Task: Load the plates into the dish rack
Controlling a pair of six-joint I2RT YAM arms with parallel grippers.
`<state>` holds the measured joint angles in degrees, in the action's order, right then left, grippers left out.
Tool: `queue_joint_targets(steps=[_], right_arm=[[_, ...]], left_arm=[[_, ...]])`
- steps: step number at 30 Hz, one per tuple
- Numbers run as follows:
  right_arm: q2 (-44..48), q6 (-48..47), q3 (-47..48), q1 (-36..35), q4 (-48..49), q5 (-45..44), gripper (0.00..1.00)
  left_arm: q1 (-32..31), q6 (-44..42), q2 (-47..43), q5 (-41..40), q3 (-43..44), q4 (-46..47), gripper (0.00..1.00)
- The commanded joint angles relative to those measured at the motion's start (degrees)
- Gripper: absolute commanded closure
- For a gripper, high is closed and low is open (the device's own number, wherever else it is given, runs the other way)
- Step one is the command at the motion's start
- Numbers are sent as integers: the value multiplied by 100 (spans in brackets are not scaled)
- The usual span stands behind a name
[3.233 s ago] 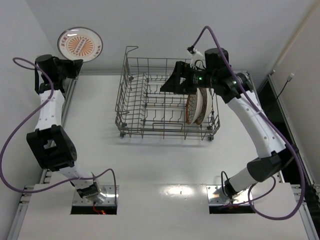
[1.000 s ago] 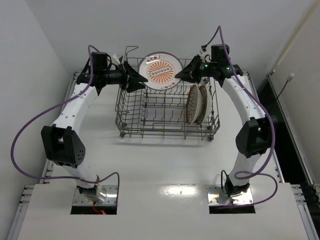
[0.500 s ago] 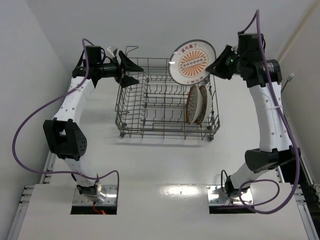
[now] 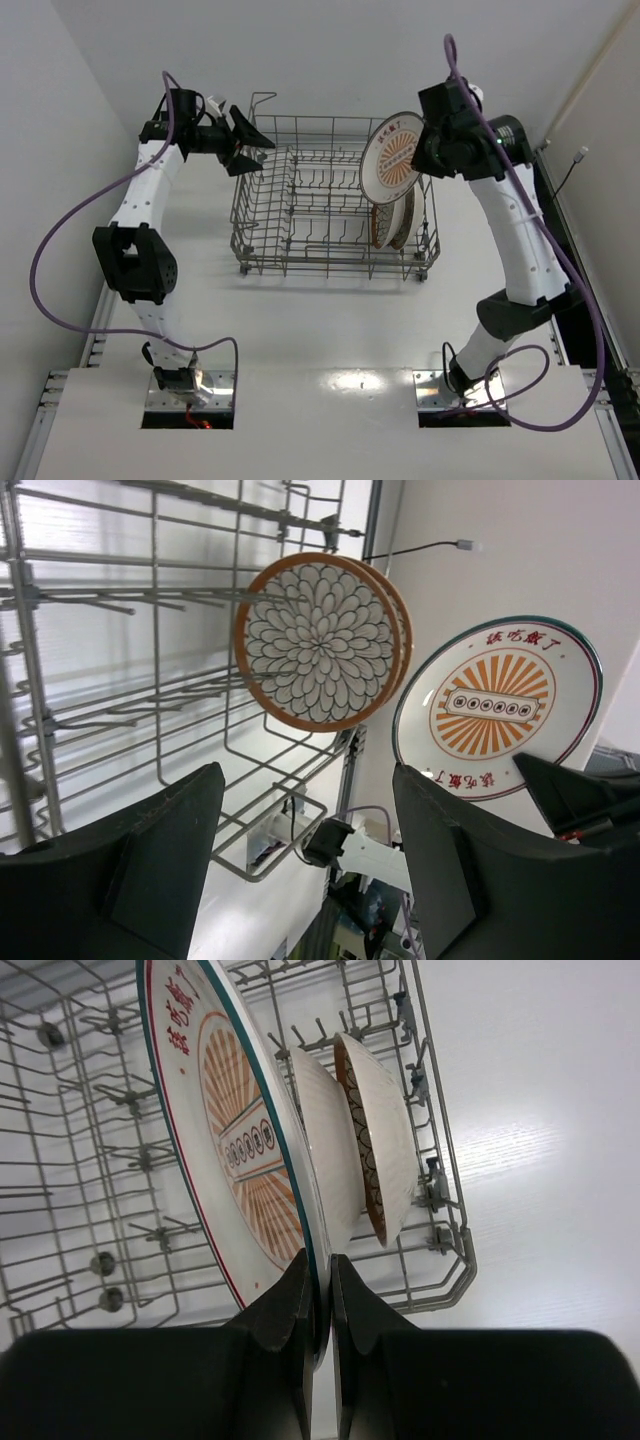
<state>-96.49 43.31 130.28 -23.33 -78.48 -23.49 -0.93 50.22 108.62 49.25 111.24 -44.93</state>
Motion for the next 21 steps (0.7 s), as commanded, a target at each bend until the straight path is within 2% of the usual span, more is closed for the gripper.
queue_joint_targets(steps=[1, 8, 14, 21], right_arm=[[-168, 2, 25, -338, -229, -1016, 100], [-564, 2, -363, -813, -229, -1843, 100], [-994, -261, -310, -866, -229, -2493, 100], [-1521, -419, -118, -919, -229, -2732, 100]], left_arm=[[128, -328, 106, -135, 433, -349, 35], [357, -381, 291, -135, 539, -535, 35], [541, -434, 397, -74, 644, -658, 35], [647, -539, 450, -21, 644, -816, 35]])
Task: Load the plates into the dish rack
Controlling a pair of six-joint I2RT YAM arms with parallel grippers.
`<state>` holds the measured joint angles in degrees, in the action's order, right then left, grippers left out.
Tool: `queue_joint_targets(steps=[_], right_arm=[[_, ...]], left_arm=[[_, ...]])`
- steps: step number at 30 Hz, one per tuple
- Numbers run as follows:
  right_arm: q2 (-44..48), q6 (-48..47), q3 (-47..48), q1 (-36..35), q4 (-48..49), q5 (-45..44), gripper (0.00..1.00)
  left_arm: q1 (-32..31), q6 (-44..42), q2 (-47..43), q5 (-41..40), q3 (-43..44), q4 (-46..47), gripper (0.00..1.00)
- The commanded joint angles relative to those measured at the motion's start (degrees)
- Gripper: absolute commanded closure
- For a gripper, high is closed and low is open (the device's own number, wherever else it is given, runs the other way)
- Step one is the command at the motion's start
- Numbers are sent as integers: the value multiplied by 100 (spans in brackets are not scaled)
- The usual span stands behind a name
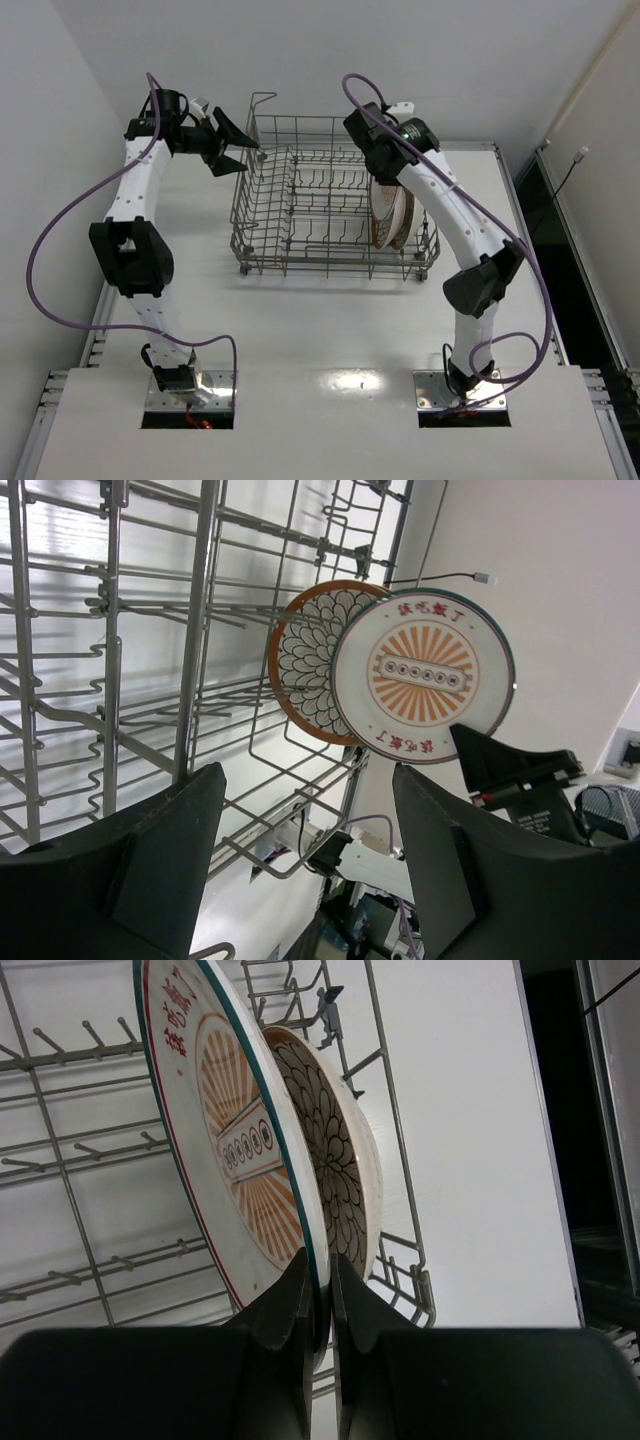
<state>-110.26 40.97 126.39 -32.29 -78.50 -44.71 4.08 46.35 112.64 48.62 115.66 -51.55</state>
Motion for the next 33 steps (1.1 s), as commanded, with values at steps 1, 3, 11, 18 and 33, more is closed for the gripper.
queue_joint_targets(steps=[1, 3, 11, 18, 33], right_arm=[[-276, -186, 325, -23, -227, -609, 100], [-469, -238, 395, -75, -227, -670, 100], [-760, -239, 115, -242, -175, -838, 100], [-1042, -134, -18, -295, -60, -610, 100], [-972, 113, -572, -462, 168, 102, 79]], left_arm=[[146, -152, 48, 42, 203, -154, 35], [208, -152, 48, -10, 203, -154, 35], [313, -223, -58, -63, 203, -268, 35], [419, -223, -111, -63, 141, -321, 35], [419, -223, -111, -63, 89, -321, 35]])
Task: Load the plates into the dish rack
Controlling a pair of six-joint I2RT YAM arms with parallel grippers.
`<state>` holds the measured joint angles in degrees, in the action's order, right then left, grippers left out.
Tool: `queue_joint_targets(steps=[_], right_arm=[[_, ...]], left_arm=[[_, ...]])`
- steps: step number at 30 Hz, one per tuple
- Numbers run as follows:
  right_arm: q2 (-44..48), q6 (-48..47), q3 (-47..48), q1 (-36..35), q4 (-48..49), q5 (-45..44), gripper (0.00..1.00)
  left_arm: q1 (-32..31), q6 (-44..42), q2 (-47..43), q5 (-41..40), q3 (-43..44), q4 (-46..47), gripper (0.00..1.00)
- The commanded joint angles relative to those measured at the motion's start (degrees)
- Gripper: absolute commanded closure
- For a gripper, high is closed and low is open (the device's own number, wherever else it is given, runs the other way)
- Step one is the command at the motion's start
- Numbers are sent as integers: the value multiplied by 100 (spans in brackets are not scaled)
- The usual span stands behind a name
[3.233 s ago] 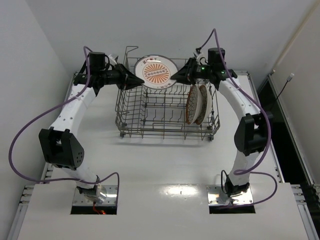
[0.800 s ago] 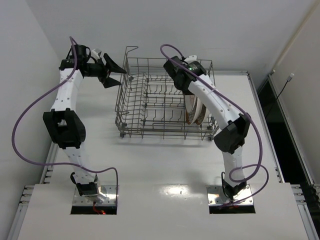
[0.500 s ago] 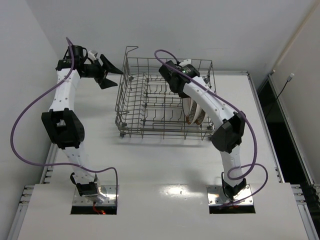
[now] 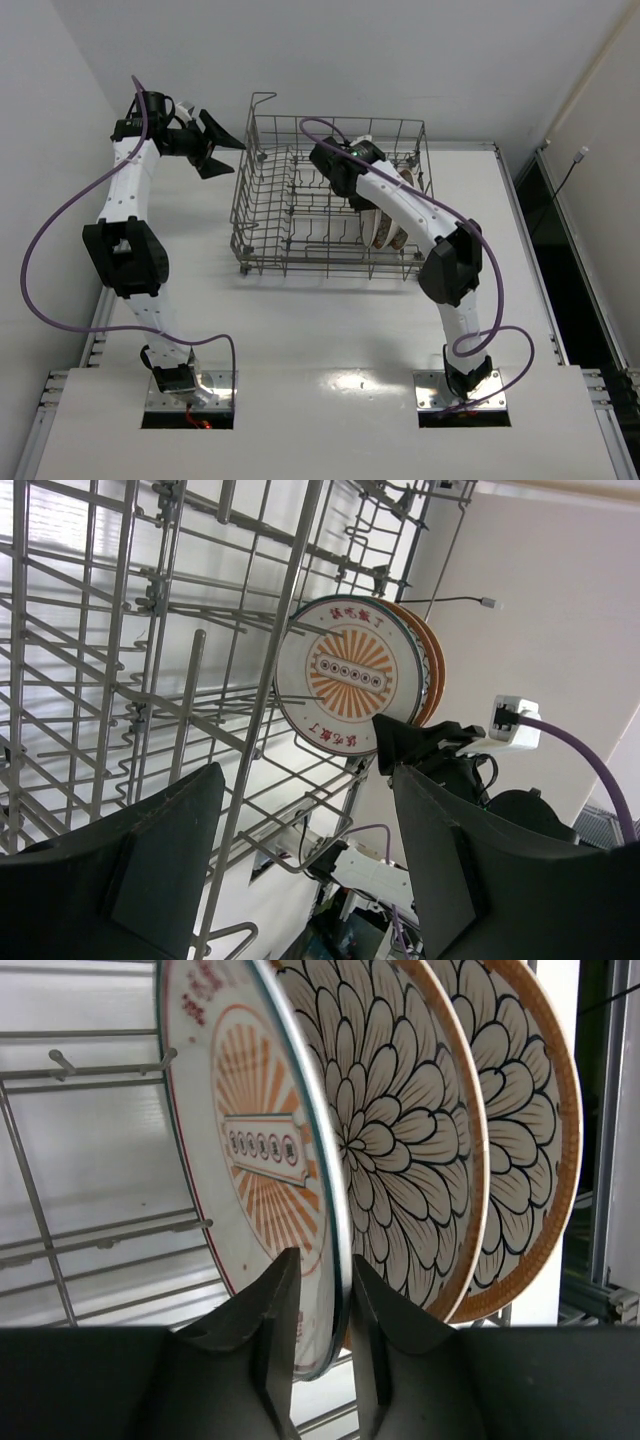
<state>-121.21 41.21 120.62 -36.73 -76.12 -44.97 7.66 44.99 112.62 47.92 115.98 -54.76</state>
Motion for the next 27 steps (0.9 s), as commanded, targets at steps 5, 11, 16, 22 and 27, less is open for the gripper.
queue_joint_targets(steps=[5, 11, 16, 22, 27], right_arm=[[282, 89, 120, 43, -123, 296, 66], [765, 89, 383, 43, -228, 480, 45], [1292, -183, 515, 157, 70, 778, 18], [1960, -640, 515, 385, 457, 1175, 0], [2469, -693, 218, 544, 650, 1376, 0]], left_arm=[[60, -87, -108, 7, 56, 1, 35], [60, -87, -108, 7, 56, 1, 35], [60, -140, -108, 7, 56, -52, 35], [60, -193, -161, -99, 56, -105, 35], [235, -254, -161, -222, 117, -219, 35]])
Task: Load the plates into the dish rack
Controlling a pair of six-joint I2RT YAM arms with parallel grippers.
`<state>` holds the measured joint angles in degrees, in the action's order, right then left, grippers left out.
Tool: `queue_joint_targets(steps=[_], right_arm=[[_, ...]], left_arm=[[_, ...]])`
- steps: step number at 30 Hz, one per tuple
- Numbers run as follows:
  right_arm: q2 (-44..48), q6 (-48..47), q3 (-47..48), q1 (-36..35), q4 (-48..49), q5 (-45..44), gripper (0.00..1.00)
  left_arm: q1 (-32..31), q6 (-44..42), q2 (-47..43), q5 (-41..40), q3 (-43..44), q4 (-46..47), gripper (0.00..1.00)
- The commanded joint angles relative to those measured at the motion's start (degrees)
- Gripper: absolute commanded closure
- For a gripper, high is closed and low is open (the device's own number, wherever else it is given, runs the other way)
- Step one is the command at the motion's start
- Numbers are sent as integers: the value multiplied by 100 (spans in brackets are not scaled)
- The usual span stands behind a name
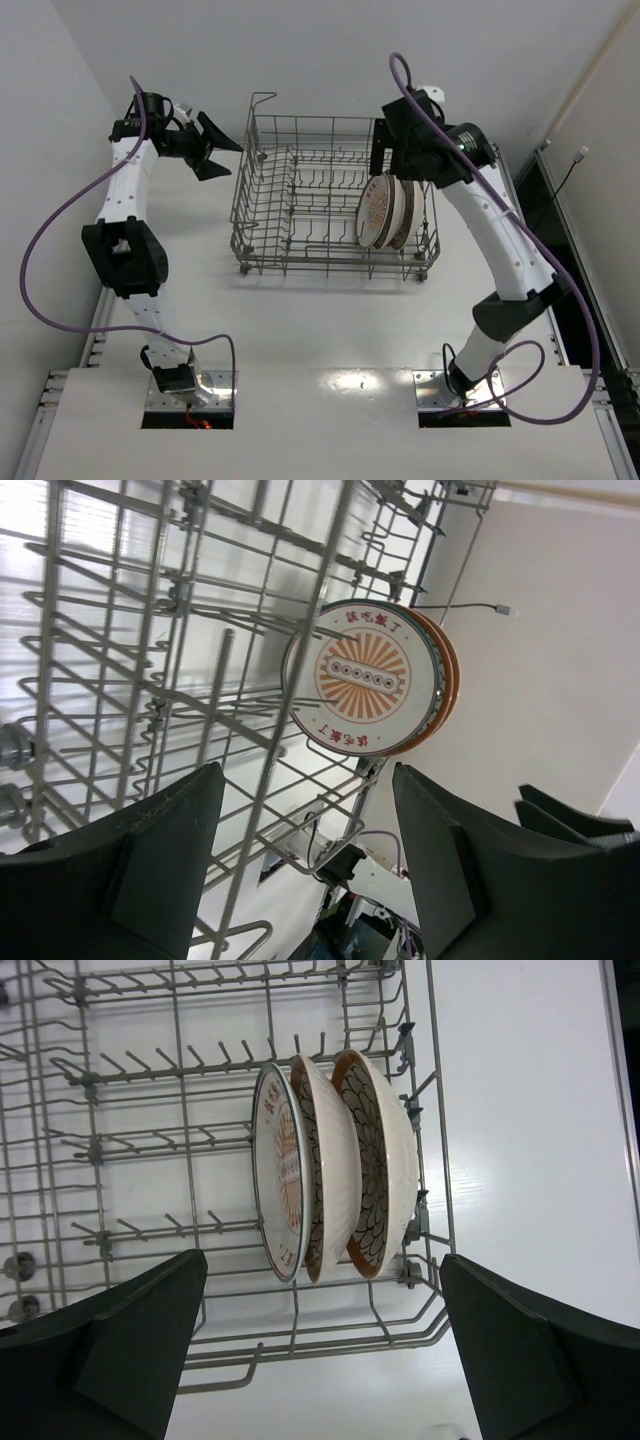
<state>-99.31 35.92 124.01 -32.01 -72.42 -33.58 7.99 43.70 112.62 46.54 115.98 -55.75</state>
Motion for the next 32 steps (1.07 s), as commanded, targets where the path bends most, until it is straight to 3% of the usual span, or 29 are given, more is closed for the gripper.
queue_joint_targets(steps=[1, 7, 14, 24, 32], right_arm=[[472, -164, -192, 133, 281, 290, 0], [974, -612, -702, 318, 579, 914, 0], [1713, -1394, -1361, 432, 1116, 2355, 0], [2766, -1720, -2512, 485, 1538, 3656, 0], [2899, -1852, -2777, 538, 1179, 3921, 0]], left_arm=[[203, -125, -161, -154, 117, -121, 35], [449, -327, -399, -628, 302, -340, 35], [563, -512, -1004, -1427, 338, -472, 35], [563, -617, -2181, -1877, -418, -472, 35], [563, -670, -4009, -1877, -2008, -77, 33]])
